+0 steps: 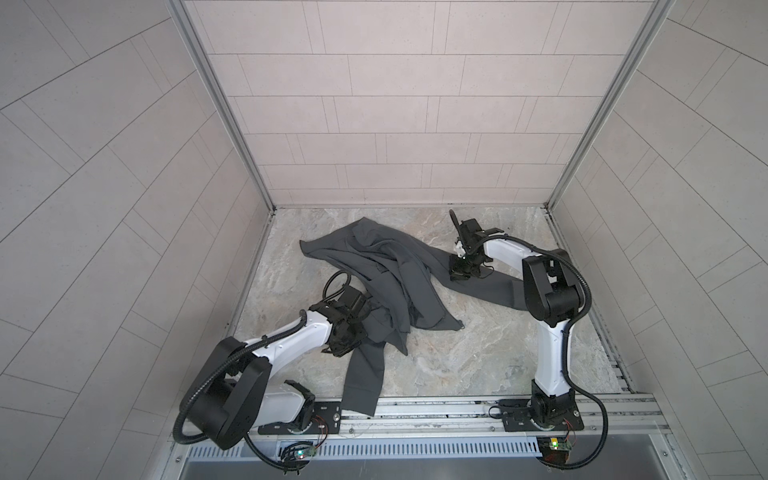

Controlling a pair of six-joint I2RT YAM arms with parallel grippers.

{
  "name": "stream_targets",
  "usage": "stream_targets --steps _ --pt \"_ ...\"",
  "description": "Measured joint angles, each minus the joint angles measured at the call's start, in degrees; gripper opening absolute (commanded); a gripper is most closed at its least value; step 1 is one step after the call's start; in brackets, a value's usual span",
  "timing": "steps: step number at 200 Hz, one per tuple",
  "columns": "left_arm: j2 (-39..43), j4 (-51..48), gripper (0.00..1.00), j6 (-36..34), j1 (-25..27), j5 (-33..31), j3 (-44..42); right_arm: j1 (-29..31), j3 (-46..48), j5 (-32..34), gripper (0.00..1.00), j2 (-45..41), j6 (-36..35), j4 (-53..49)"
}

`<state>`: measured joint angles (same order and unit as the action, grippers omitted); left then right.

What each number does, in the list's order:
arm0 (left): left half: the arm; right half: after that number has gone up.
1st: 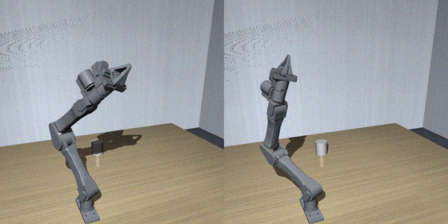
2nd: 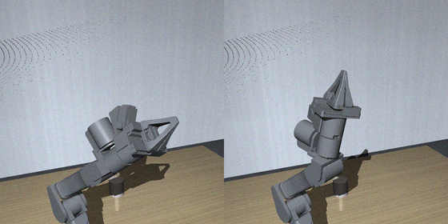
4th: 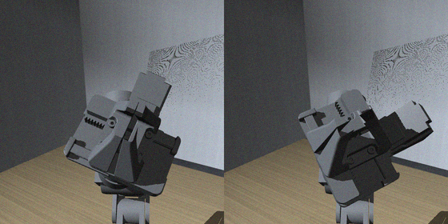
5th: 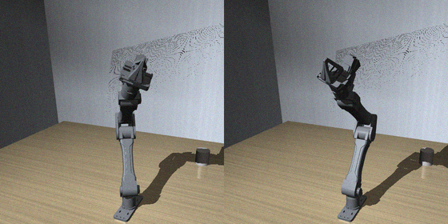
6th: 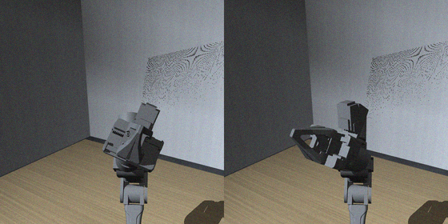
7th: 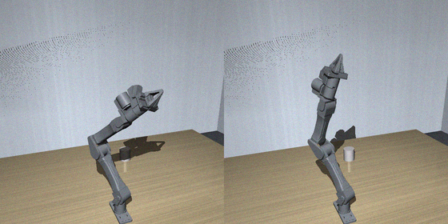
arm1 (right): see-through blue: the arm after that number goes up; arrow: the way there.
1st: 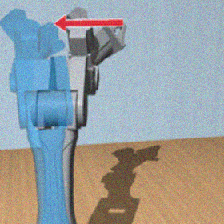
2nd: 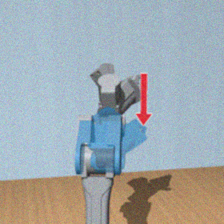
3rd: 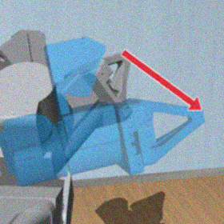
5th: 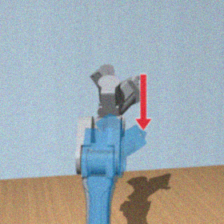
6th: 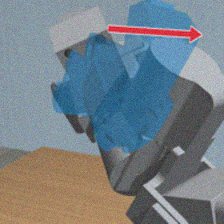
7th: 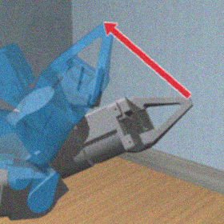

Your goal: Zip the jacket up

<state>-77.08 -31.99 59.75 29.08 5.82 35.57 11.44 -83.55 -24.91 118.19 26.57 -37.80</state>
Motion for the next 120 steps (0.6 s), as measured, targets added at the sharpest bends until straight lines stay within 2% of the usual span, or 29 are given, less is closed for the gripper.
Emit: stream_targets --steps 30,75,107,120 --pt "-4.3 -2.7 0.00 -4.2 -3.8 -2.8 6.0 -7.2 6.5 -0.5 0.00 -4.3 2.0 2.5" --pt "-5.4 -4.0 0.00 -11.3 -13.7 -3.4 14.0 -19.6 10.5 3.1 0.00 -8.3 2.1 1.7" --pt "-7.3 -6.2 0.00 -16.2 -18.9 -3.5 19.9 -22.9 8.1 5.0 0.00 -9.0 0.7 -1.4" --pt "-7.8 -7.3 0.00 -18.1 -20.8 -3.4 21.8 -23.6 7.1 4.5 0.08 -9.7 0.2 -2.3"
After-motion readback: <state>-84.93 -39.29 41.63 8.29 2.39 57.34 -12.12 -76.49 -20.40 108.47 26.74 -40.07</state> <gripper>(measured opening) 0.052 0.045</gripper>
